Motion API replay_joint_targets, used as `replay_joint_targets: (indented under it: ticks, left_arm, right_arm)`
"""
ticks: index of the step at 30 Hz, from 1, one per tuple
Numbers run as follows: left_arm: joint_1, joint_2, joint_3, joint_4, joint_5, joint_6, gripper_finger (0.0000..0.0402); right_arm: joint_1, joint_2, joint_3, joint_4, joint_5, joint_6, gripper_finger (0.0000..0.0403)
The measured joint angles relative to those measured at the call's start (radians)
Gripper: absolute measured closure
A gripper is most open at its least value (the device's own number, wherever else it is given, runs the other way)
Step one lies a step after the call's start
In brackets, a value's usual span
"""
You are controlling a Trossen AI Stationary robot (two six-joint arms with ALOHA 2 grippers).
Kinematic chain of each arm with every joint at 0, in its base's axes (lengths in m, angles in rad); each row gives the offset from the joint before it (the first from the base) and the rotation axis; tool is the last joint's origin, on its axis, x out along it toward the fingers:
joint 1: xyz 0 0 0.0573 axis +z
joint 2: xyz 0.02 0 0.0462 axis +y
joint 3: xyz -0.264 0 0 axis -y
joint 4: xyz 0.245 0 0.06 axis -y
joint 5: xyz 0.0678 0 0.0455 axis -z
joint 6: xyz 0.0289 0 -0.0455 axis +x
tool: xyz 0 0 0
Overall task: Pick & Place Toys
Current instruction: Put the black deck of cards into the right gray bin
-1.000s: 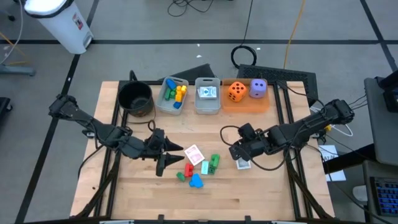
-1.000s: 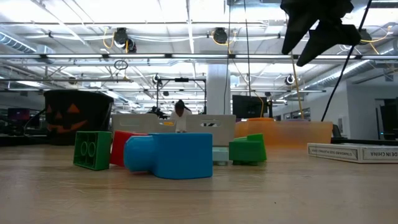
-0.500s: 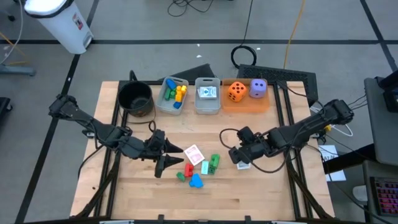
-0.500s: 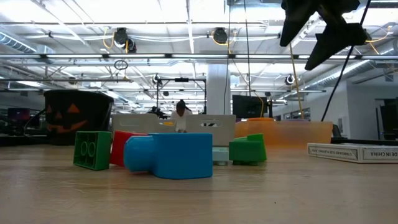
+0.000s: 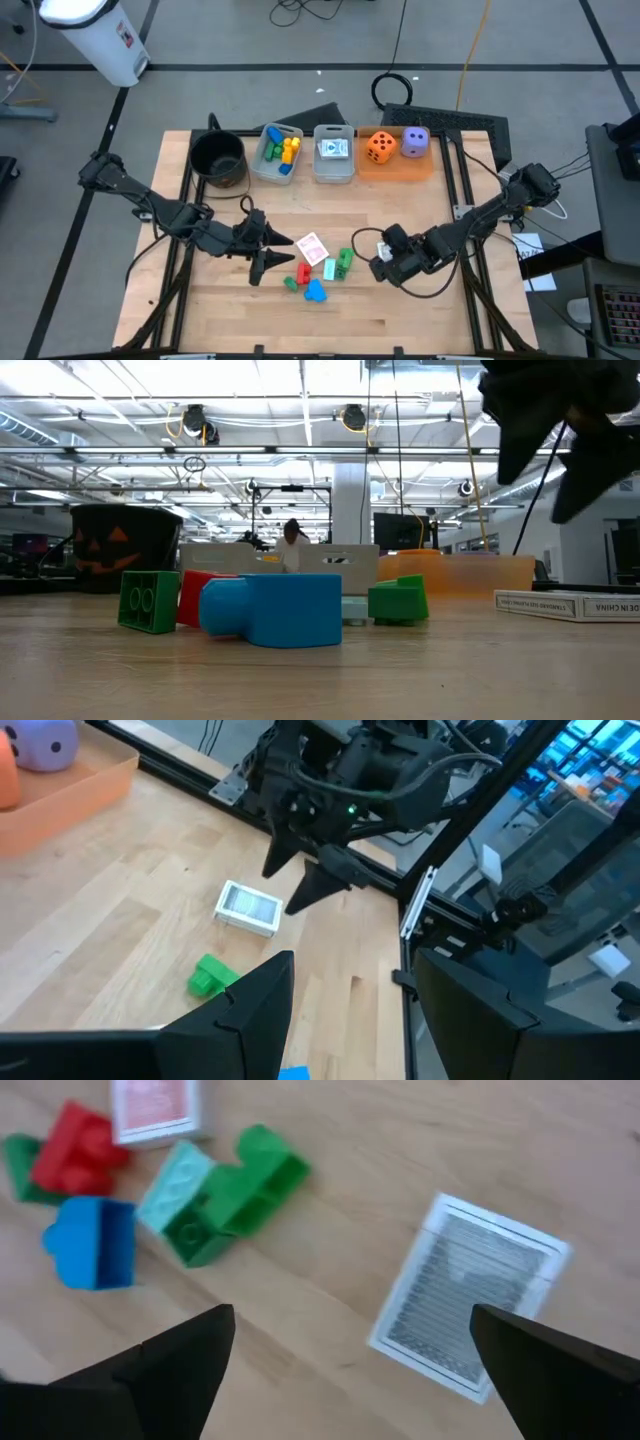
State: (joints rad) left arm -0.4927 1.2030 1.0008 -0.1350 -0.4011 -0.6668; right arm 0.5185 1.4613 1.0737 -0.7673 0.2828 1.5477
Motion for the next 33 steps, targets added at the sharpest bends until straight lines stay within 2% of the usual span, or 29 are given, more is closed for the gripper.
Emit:
replay_joint_targets:
  ticks: [6,14,24,28,33]
  left_arm:
    - [0.000,0.000,0.000,-0.011,0.000,-0.009,0.0186]
    - [0.000,0.000,0.000,-0.012,0.000,-0.012,0.0186]
    - [0.005,0.000,0.000,-0.021,0.000,-0.012,0.0186]
    - [0.010,0.000,0.000,-0.030,0.000,-0.013,0.0186]
    - [0.011,0.000,0.000,-0.030,-0.001,-0.013,0.0186]
  right_arm:
    - [0.002,-0.008,-0.077,0.009,0.030,0.214,0.0006]
    - [0.007,-0.007,-0.139,0.027,0.004,0.361,0.0003]
    - [-0.023,0.007,-0.142,0.034,0.001,0.297,0.0006]
    - [-0.047,0.046,-0.142,0.040,-0.047,0.262,0.0003]
    - [-0.061,0.076,-0.142,0.037,-0.058,0.255,0.0005]
